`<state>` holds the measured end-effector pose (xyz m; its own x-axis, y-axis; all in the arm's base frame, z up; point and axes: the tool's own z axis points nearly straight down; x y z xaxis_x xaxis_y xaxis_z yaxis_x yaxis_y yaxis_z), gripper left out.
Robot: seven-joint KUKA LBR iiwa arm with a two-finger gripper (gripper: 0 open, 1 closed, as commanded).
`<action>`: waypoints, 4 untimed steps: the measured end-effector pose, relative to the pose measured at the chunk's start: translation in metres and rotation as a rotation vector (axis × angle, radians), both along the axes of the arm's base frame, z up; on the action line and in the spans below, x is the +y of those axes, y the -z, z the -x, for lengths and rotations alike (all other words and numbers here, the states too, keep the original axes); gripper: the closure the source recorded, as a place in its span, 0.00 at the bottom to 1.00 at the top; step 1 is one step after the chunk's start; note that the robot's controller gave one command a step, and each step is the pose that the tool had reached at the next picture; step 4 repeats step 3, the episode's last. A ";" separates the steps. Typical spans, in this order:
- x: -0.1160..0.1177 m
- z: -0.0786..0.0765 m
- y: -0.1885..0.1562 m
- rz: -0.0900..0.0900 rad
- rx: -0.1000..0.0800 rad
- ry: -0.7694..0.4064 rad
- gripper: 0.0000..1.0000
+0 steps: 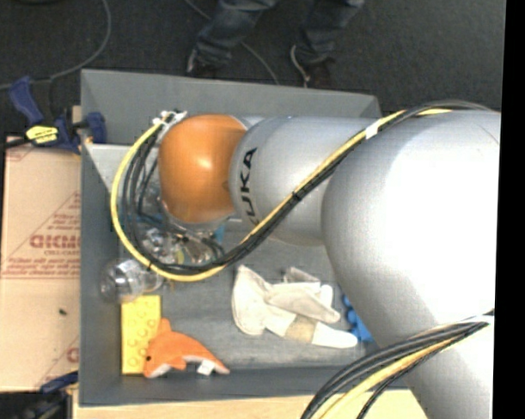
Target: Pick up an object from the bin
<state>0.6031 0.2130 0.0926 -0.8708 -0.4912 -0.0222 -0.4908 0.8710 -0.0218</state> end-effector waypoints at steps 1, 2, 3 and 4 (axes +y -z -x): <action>0.000 0.001 -0.005 0.001 0.003 0.001 1.00; 0.000 0.002 -0.019 0.000 0.006 0.001 1.00; 0.000 0.002 -0.036 0.001 0.008 0.002 1.00; 0.000 0.002 -0.036 0.001 0.008 0.002 1.00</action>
Offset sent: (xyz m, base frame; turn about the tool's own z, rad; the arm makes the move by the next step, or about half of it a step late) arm 0.0000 -0.0002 0.0064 0.0000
